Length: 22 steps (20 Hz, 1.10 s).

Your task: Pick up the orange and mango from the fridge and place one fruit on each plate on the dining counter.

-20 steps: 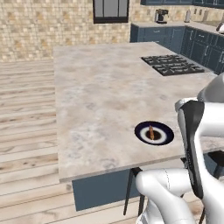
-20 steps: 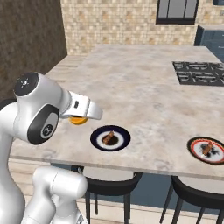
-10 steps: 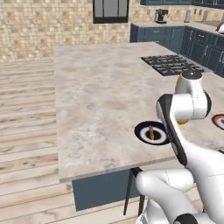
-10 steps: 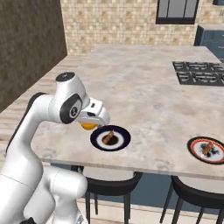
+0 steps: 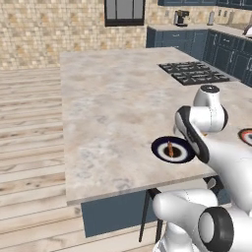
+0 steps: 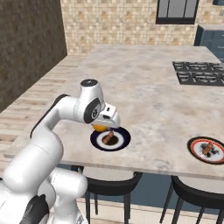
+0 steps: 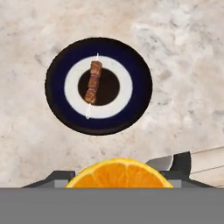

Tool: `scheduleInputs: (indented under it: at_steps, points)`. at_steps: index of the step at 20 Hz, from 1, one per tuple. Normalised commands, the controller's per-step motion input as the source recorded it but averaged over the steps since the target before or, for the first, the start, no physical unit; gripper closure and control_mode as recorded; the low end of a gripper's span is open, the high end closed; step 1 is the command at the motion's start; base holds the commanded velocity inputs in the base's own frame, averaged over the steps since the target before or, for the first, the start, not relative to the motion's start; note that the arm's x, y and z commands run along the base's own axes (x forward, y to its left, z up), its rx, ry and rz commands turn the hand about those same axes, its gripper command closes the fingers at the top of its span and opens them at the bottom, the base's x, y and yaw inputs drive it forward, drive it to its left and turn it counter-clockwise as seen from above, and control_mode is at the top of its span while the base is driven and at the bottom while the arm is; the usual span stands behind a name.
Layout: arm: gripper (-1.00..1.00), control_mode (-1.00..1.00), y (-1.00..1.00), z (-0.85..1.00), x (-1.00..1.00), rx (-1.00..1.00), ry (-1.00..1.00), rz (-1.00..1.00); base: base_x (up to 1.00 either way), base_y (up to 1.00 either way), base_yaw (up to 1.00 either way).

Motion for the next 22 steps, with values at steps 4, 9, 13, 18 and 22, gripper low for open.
scheduleInputs:
  at_steps: [4,9,13,18,22]
  points:
    - [1.00,-1.00,-0.11,-0.49,0.51,0.02,0.11,0.06,0.00,0.00,0.00]
    - [1.00,-1.00,-0.08,-0.51,0.42,0.04,0.11,0.10,0.00,0.00,0.00]
    - [1.00,-1.00,-0.09,-0.44,0.20,0.05,0.02,0.09,0.00,0.00,0.00]
    - [1.00,-1.00,-0.06,-0.41,0.03,0.02,0.00,0.05,0.00,0.00,0.00]
    - [1.00,-1.00,0.00,-0.39,0.16,0.01,0.00,0.03,0.00,0.00,0.00]
